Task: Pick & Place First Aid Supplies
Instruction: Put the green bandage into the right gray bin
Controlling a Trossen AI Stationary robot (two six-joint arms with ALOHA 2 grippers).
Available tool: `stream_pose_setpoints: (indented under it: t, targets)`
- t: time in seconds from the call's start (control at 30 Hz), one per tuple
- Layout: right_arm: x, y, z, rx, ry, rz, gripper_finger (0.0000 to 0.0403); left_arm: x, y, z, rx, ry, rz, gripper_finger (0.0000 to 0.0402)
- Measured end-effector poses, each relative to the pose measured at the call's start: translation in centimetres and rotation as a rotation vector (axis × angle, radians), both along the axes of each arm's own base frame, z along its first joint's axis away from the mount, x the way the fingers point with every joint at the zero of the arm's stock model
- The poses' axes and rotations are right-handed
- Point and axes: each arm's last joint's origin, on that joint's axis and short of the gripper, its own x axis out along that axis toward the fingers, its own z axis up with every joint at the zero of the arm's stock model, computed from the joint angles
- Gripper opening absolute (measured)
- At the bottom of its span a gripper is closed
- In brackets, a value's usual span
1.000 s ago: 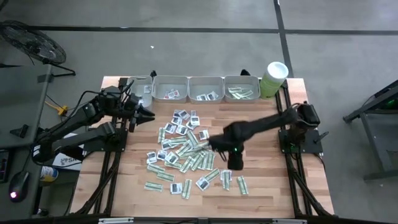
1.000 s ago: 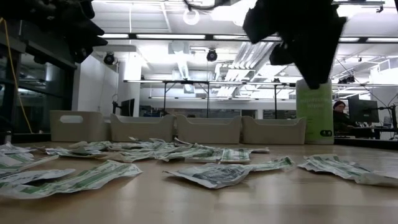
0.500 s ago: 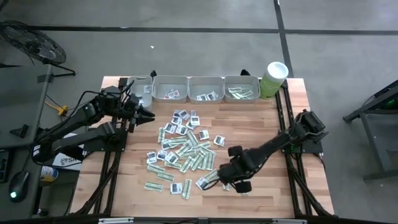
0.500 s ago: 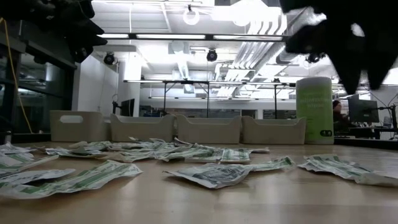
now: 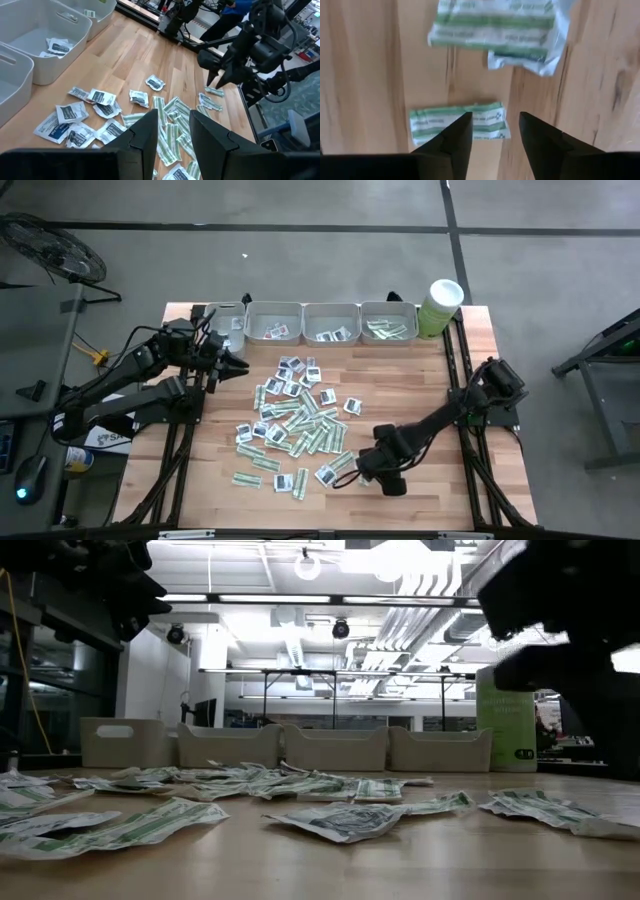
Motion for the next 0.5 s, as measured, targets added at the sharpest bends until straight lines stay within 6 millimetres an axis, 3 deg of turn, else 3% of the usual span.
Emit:
stream_pose_setpoints:
  t: [0.17, 0.5]
  targets:
    - [-1.1, 0.0, -1.2, -0.020, 0.034, 0.017, 0.0169, -0.1, 0.0, -0.2, -0.013, 0.021, 0.001, 0.0112]
    - [-2.3, -0.2, -3.3, -0.030, 0.006, -0.006, 0.0155, -0.1, 0.0, -0.2, -0.007, 0.026, 0.020, 0.0112]
